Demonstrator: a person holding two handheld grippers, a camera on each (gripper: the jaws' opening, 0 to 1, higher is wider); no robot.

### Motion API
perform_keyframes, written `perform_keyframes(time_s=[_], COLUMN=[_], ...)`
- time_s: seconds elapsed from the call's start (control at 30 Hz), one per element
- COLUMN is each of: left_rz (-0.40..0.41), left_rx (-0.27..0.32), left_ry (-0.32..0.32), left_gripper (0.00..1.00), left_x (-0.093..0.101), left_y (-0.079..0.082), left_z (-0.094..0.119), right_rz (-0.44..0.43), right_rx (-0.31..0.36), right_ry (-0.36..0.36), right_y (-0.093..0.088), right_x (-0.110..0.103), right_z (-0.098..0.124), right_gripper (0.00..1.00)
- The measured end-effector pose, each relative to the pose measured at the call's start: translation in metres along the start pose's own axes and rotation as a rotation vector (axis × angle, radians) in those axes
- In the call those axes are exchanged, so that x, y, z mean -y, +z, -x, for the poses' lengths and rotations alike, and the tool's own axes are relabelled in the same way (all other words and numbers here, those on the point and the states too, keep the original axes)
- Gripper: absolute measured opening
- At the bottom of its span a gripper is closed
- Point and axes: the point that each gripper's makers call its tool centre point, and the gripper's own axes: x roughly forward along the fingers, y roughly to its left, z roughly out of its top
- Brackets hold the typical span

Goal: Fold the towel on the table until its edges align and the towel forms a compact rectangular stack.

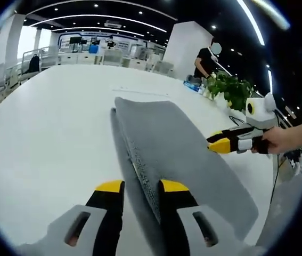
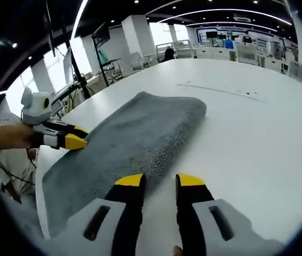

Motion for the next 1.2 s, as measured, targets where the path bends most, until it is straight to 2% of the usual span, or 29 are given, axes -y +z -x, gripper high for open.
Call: perform_keyframes(time_s=[0.07,0.3,0.4,0.5,0.8,0.97,1.03,1.1,1.2], left_rz=[0.023,0.022,0.011,0.046,0.051,0.016,-0.021,-0.028,-0.055], left_rx=[-0.003,0.005,0.007,0.009,-0.018,-0.029,-0.037,-0.045,-0.054], left_ry=[0.009,0.028,0.050,0.051,0.047,0.038,0.029,0.015,-0.022], left_gripper=[0.24,0.21,0.18,0.11,0.08,0.08,0.08,0.08,0.08], left_x=[0.000,0.003,0.006,0.008,0.012,0.023,0.033,0.044,0.067], left_y=[-0.001,-0.001,-0.001,-0.002,-0.002,0.000,0.000,0.000,-0.001], left_z=[0.000,0.000,0.000,-0.003,-0.011,-0.022,-0.027,-0.032,-0.042], right_rz=[-0.010,-0.017,-0.013,-0.047,-0.032,-0.039,-0.023,0.046,0.025], right_rx=[0.006,0.026,0.032,0.040,0.063,0.074,0.070,0.057,0.059], right_ry=[0.004,0.020,0.017,0.017,-0.002,-0.021,-0.028,-0.042,-0.062], right_y=[0.000,-0.003,-0.002,-0.003,-0.006,-0.011,-0.015,-0.019,-0.027], right_x=[-0.002,-0.008,-0.008,-0.006,-0.001,0.010,0.017,0.025,0.039], right_z=[0.000,-0.002,-0.002,-0.001,0.007,0.018,0.026,0.035,0.050], right_gripper=[0.19,0.10,0.08,0.06,0.04,0.04,0.04,0.04,0.04])
